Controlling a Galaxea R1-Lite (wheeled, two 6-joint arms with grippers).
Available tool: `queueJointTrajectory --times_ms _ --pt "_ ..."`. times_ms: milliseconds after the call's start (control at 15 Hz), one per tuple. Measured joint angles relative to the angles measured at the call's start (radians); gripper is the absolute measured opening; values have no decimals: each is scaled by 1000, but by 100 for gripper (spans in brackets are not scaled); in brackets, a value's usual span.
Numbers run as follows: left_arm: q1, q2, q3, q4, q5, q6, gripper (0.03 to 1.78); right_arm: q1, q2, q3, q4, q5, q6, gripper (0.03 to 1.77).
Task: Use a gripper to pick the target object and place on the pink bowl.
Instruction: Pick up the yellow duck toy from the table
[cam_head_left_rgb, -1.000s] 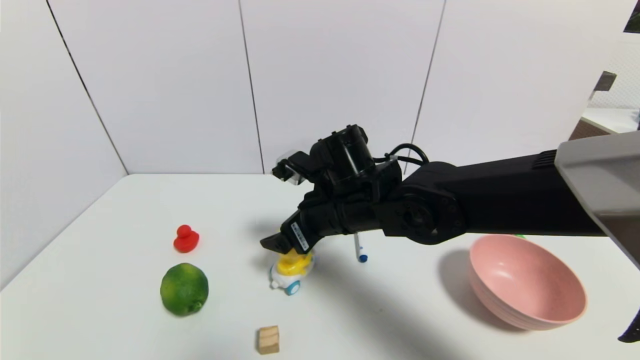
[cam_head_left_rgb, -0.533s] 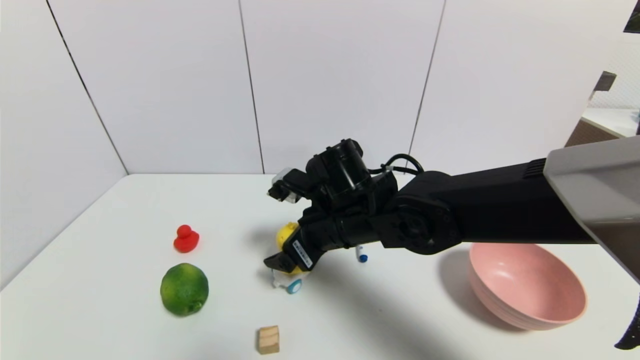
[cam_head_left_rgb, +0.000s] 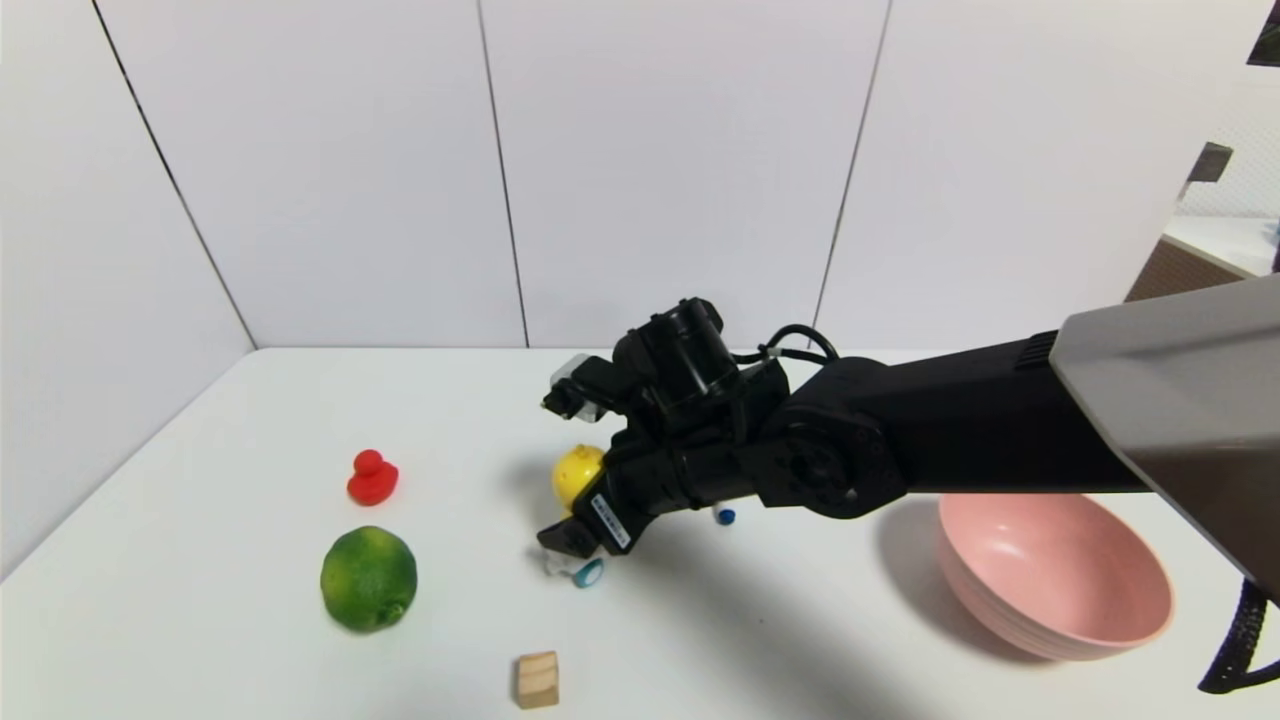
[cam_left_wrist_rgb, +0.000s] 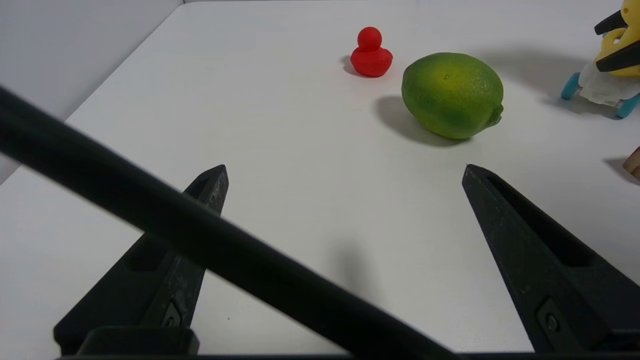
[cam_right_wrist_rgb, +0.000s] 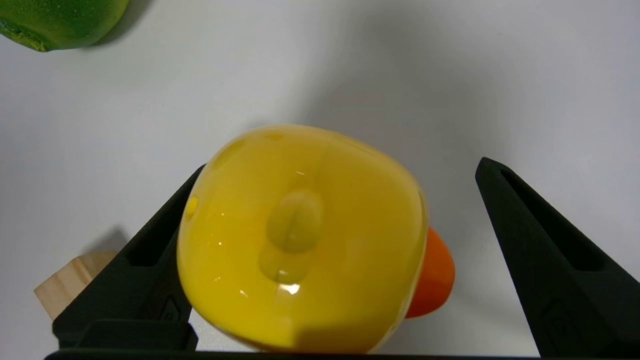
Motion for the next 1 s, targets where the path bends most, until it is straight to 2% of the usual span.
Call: queueJointTrajectory --times_ms 267,667,1000 --pt "1 0 0 0 0 0 169 0 6 -8 -5 0 12 171" --pt "0 0 0 0 0 0 169 -5 19 -77 1 -1 77 171" --pt "0 0 0 0 0 0 169 -6 22 -51 4 0 75 171"
